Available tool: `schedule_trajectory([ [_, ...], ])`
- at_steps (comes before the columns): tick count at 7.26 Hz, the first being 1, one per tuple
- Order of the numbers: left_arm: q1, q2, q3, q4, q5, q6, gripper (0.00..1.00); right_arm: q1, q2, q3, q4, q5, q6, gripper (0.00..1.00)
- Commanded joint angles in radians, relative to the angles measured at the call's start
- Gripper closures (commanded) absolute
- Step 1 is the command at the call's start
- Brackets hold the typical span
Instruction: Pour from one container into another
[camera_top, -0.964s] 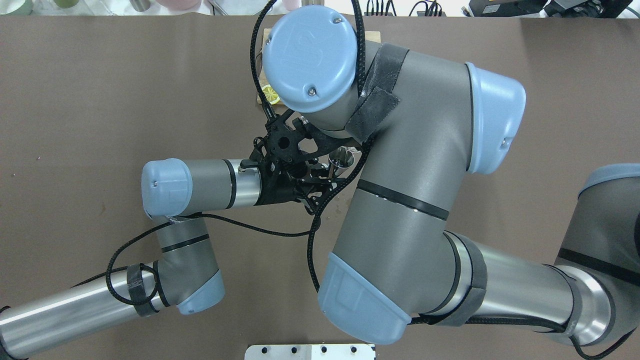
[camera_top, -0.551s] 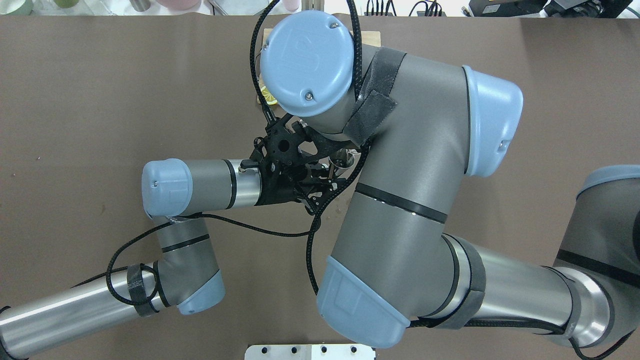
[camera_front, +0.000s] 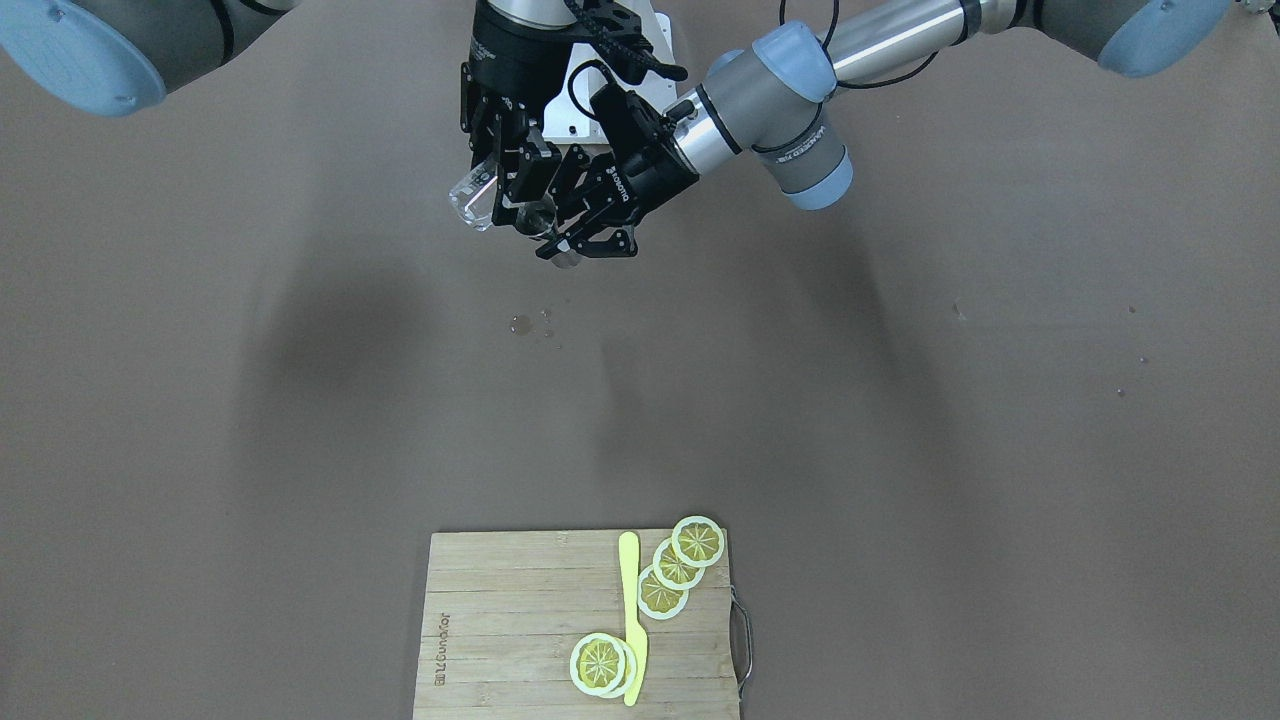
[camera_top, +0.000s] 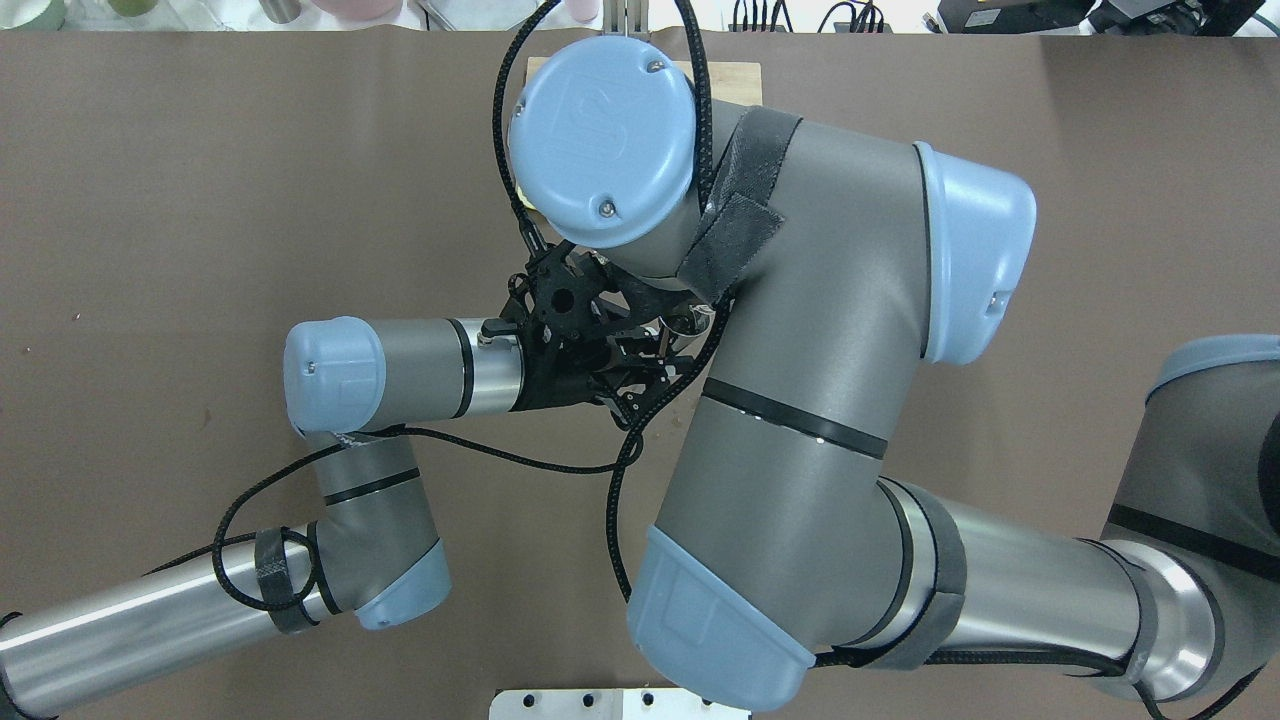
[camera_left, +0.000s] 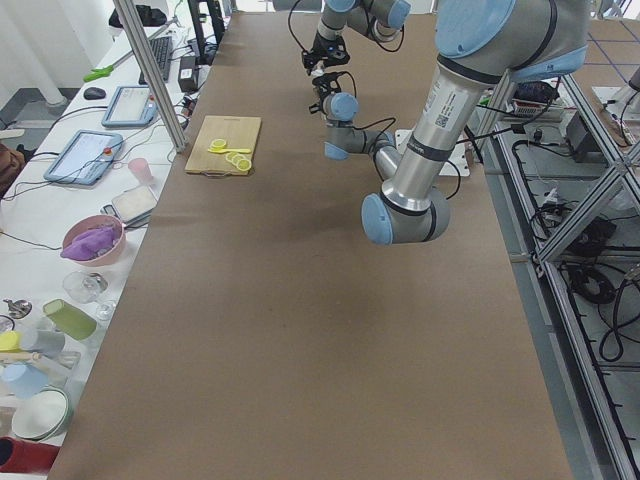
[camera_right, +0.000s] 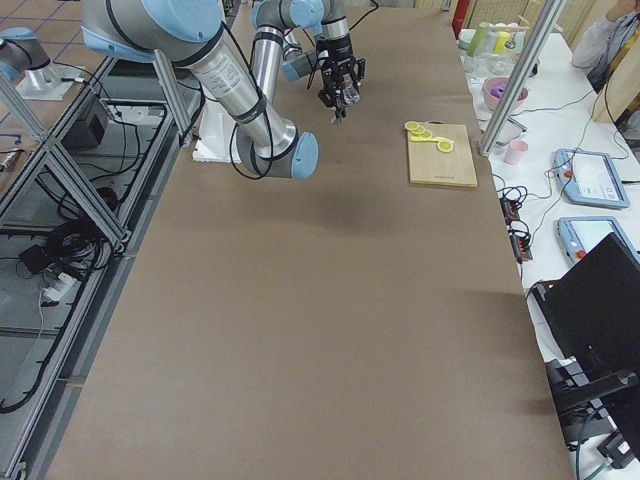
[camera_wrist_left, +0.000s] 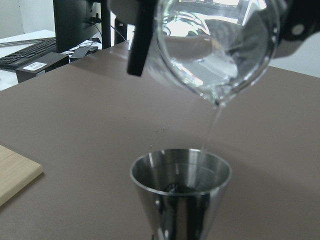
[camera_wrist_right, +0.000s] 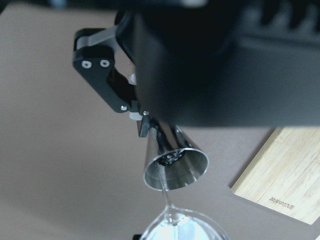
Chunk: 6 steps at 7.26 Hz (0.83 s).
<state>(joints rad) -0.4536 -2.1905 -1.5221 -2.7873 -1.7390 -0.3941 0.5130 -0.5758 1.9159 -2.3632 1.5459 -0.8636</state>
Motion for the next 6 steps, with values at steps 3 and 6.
schedule_trajectory([
  [3,0.001,-0.002,0.0,0.002,-0.001,0.0,1.0,0.002,0.001,0.002,0.004,0.003,0.0,1.0],
  [6,0.001,0.0,0.0,0.002,-0.001,0.0,1.0,0.007,0.004,0.011,0.01,0.034,0.005,1.0],
])
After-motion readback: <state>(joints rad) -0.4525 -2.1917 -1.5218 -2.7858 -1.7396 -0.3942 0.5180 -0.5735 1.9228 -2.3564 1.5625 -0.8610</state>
